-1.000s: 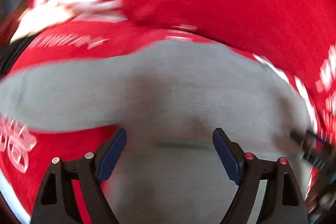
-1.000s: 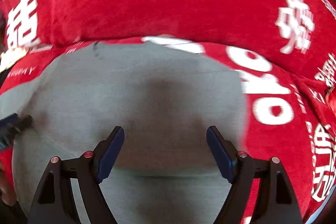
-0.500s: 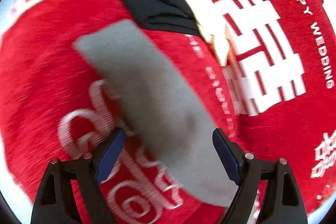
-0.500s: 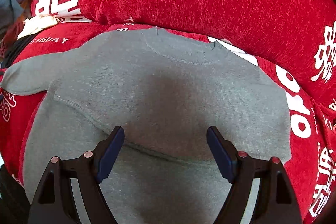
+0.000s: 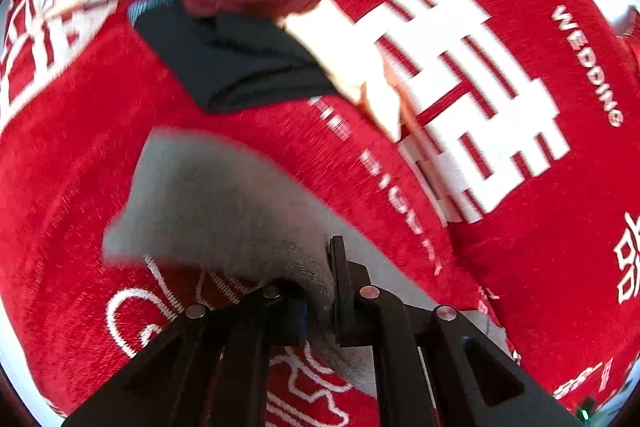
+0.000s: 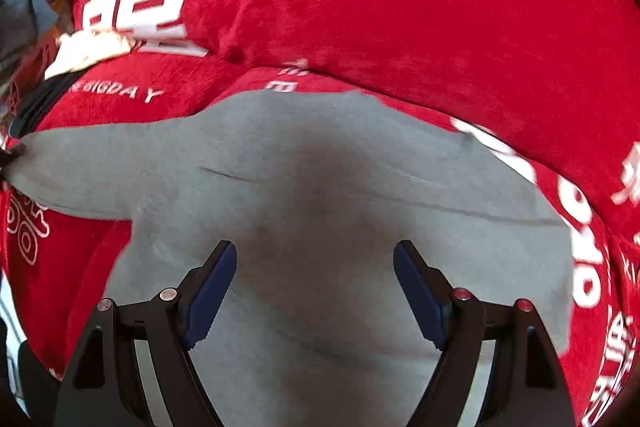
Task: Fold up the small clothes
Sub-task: 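Grasp the other grey sleeve with the left gripper and lift it, then fold the held sleeve over the sweater body and open the left gripper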
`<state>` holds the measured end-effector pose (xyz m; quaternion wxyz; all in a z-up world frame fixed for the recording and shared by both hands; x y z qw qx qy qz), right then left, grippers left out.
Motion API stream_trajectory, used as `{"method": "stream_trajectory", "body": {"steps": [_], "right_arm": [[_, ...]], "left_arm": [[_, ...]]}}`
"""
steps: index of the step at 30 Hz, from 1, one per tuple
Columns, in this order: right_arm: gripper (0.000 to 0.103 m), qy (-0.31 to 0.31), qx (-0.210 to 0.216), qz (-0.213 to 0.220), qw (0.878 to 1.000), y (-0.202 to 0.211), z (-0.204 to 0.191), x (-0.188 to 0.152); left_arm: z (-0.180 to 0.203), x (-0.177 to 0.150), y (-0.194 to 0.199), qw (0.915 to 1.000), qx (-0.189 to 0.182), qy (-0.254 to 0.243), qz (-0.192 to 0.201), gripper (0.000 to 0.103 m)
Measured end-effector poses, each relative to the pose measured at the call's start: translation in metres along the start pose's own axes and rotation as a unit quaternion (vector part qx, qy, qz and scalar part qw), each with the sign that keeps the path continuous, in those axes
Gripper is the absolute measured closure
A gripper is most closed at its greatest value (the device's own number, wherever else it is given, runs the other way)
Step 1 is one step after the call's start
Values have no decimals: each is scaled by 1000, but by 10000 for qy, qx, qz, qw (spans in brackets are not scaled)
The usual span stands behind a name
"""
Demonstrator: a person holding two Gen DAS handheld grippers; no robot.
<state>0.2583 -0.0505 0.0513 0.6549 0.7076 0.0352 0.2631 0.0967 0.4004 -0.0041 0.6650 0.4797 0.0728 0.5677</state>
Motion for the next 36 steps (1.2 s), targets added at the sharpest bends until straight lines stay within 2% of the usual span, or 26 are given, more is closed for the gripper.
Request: {"method": "stream_trajectory", "body": {"steps": [5,8,10,11,13,15,18,20,24,26,31,36], "right_arm": [[20,-107,-28,-296,9995,-52,-34,23],[18,-353,-113,-118,9992,-66,-52,33],[14,-117,-215,-173,9995,-73,-72,38],[14,319,-165,-211,9991,-75,-92,39],[14,816,10,-245,9964,-72,-111,37],[14,875,370,-68,9955,-52,-110,32],[14,609,375,154,9973,-29,-77,25],[14,294,224,248,9990,-15,-38,14],[14,-216,-270,62,9994,-1,44,-18],[14,-513,-367,-3,9980,7,78,-34],[14,-1163,-449,99,9921,34,152,-69],[14,-1601,-440,349,9855,55,200,-90]], "left_arm": [[12,4,11,9994,-74,-315,88,94],[17,6,11,9989,-9,-467,97,94],[20,6,14,9988,-49,-479,108,94],[23,6,17,9986,-63,-503,129,94],[32,5,21,9980,-93,-604,184,94],[46,3,27,9975,-73,-656,269,94],[76,-3,37,9950,-153,-937,297,94],[107,-12,40,9915,-273,-1247,257,94],[173,-39,35,9823,-437,-1823,-13,94],[209,-58,27,9763,-491,-2099,-213,94],[309,-135,15,9531,-787,-2849,-645,94],[403,-229,20,9217,-1257,-3543,-963,94]]}}
Point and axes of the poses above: each gripper's, at about its wrist camera, not at the fingertips, and y roughly against the way its jaws point, z to its right, x to its top, the point moved 1 cm from there along -y, roughly the way its jaws point, and after that the axes turned 2 degrees about x, right-handed, at the moved point
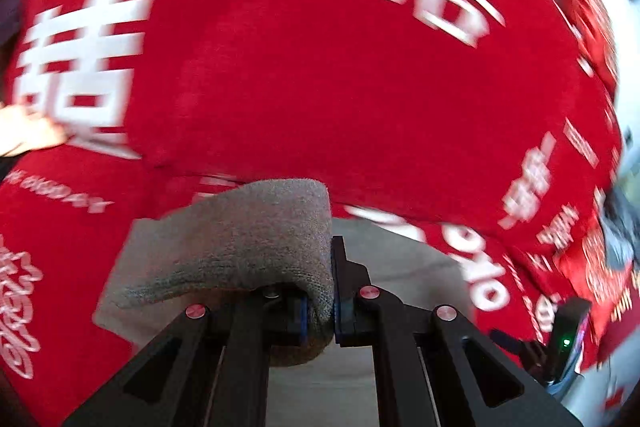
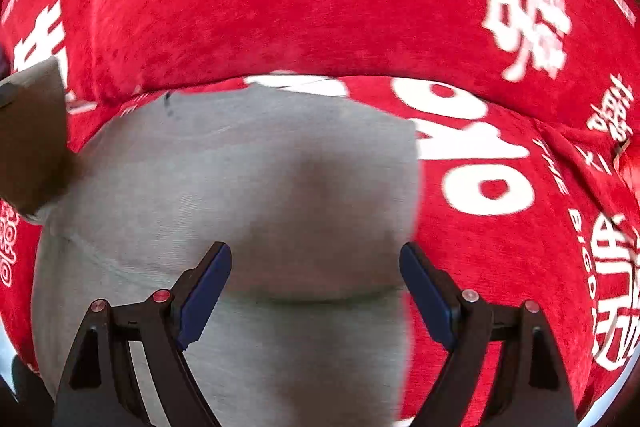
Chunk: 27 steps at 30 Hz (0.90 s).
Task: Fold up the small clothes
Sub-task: 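Fold the held sleeve over the sweater body and open the left gripper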
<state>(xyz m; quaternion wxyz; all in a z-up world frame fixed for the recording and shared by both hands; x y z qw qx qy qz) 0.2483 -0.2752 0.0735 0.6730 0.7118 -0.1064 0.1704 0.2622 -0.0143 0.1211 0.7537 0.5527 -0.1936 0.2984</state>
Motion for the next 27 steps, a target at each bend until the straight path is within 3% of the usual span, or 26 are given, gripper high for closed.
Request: {"method": "stream_trajectory", "body": {"steps": [3,6,13,14,15,16,17,18,24,27], "right_arm": [[14,-227,48,81,9997,4,27,-4],[14,-489,134,44,9987,1,51,-10],[14,-811,439,-5,9957,-7,81,-22],[14,-862,532,14,9949,-8,83,-22],[14,-903,607,36,9941,-9,85,-22],[14,-918,639,52,9937,-11,84,-21],[14,-925,658,66,9935,-12,83,-21],[14,-934,675,76,9933,-12,82,-20],[14,-743,765,194,9941,-8,72,-18],[14,-606,876,287,9939,-1,66,-15]], "left_arm": [[55,-12,-33,9988,-113,-326,-337,94],[92,-36,-79,9951,32,-621,-774,94],[89,-80,-127,9857,246,-640,-1541,94],[87,-83,-129,9848,211,-598,-1617,82],[86,-83,-128,9851,57,-578,-1618,61],[86,-82,-124,9851,-183,-565,-1617,47],[86,-82,-120,9853,-239,-549,-1600,23],[85,-80,-115,9865,-203,-505,-1547,16],[57,-71,-68,9821,-1123,-196,-1498,16],[25,-60,-46,9879,-1023,-44,-1168,16]]}}
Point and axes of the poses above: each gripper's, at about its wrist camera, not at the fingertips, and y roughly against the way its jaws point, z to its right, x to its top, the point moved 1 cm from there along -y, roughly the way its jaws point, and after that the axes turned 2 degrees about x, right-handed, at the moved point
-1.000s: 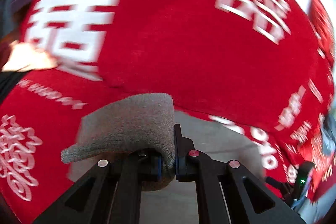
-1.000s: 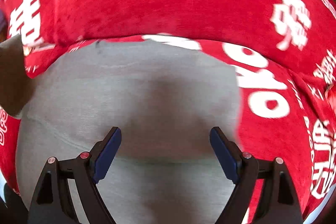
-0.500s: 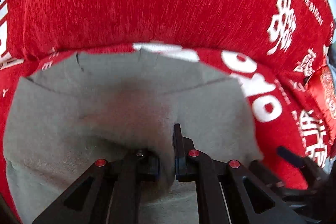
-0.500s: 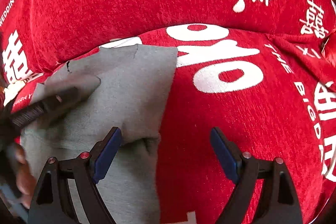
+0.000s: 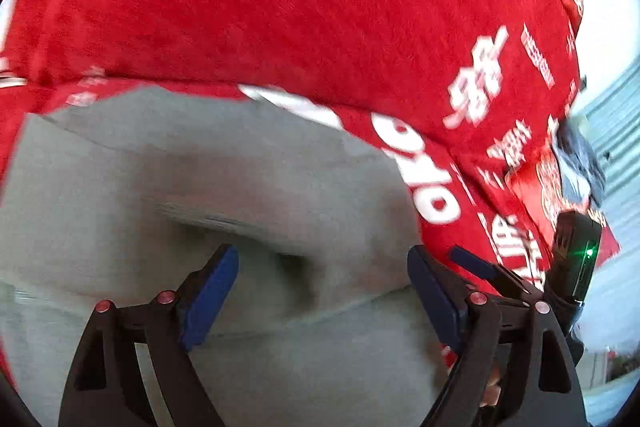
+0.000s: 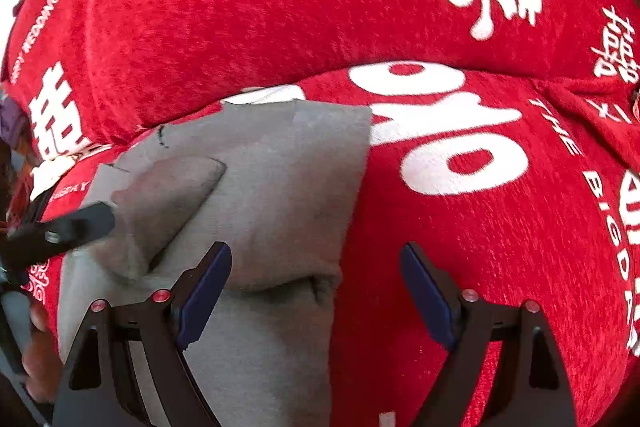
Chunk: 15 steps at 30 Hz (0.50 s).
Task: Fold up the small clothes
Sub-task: 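Fold the held sleeve over the sweater body and open the left gripper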
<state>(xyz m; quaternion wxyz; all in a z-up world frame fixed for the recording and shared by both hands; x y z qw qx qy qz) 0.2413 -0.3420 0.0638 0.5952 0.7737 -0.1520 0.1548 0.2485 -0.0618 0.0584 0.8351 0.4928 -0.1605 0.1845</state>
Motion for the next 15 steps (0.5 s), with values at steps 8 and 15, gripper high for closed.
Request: {"method": "stream_trajectory", "body": {"steps": [8,15], "right_arm": [[14,706,427,-58,9966,-15,-69,10],[31,2465,-806,-256,9654,-66,-155,-7]], "left_arm": [[-93,13,15,9908,915,969,231,16],[-114,-8,-12,9914,905,942,86,16]]}}
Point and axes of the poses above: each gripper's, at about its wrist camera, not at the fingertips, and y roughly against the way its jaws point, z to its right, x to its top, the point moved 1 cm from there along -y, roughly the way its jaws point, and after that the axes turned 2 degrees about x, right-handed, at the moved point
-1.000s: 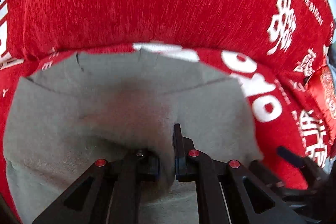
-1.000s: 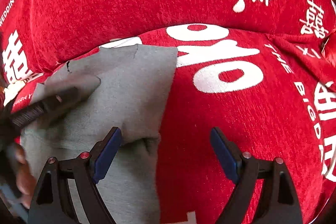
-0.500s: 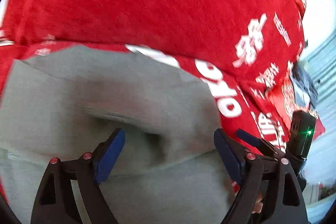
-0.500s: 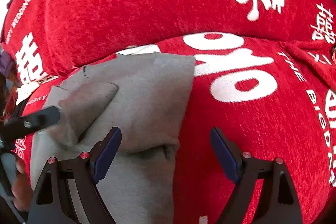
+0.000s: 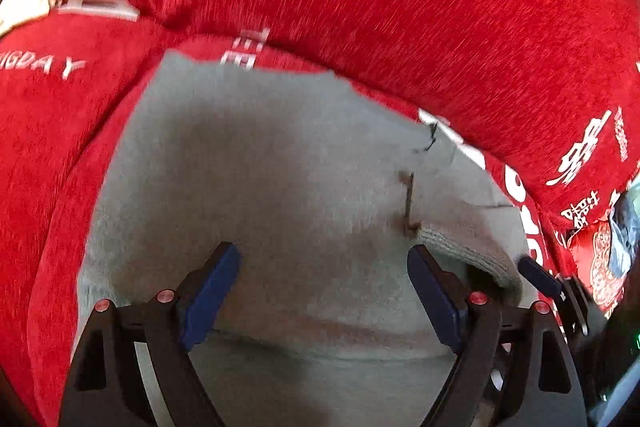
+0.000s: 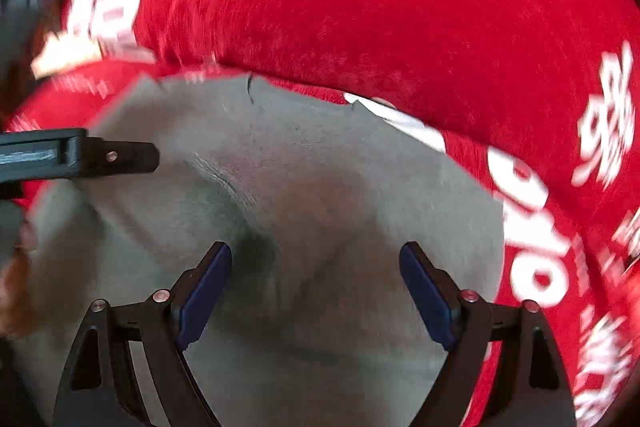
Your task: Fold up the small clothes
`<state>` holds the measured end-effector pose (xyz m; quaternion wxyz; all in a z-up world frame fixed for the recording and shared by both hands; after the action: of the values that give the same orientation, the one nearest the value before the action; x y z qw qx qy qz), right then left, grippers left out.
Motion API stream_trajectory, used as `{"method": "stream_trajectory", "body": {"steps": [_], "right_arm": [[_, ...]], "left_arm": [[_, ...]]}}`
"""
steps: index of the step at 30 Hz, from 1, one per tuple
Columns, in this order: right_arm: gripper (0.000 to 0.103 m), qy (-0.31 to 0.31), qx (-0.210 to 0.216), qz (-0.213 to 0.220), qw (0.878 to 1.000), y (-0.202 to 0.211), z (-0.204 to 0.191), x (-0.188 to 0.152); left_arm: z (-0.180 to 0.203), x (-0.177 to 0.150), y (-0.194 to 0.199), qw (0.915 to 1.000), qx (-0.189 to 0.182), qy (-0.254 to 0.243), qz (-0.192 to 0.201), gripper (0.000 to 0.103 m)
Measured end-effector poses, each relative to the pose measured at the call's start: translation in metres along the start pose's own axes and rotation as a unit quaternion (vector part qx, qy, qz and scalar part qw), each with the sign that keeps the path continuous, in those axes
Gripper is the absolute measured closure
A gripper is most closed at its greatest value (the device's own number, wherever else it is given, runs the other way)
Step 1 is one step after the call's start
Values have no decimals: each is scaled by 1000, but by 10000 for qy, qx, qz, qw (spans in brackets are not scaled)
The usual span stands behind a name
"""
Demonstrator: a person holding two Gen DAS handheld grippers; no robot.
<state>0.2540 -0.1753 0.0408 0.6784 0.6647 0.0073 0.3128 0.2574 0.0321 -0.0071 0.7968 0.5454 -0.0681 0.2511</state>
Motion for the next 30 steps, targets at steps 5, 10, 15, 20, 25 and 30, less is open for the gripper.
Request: {"method": "stream_trajectory", "body": {"steps": [5,10,15,20,25,30], "right_arm": [[75,-1288,729,-221,9887,-12,49,-8],[47,-2072,962,64,9735,3,99,-43],[34,-2707,1382,94,9526,-11,125,-51],[96,-3259,1507,247,9330,-8,148,-55],[96,-3133,1084,-22,9434,-18,156,-61],[79,-3670,1049,-31,9243,-6,186,-80]], "left_arm": [[12,-6,-2,9980,238,-582,-109,16],[27,-10,-11,9899,771,-1166,-217,16],[37,-20,-14,9801,1190,-1582,-124,13],[25,-3,0,9903,862,-1086,-121,13],[12,-7,-14,9818,1388,-1291,-139,13],[11,-3,6,9822,1315,-1321,-228,13]]}}
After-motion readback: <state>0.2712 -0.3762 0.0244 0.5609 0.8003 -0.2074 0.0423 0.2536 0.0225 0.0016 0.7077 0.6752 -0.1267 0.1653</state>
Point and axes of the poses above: each gripper's, at about its wrist camera, not at the fingertips, and y roughly against the way its jaws point, z to its right, x to its top, the point moved 1 cm from there along -y, roughly the way its jaws point, and after that the axes turned 2 degrees about x, right-handed, at the moved point
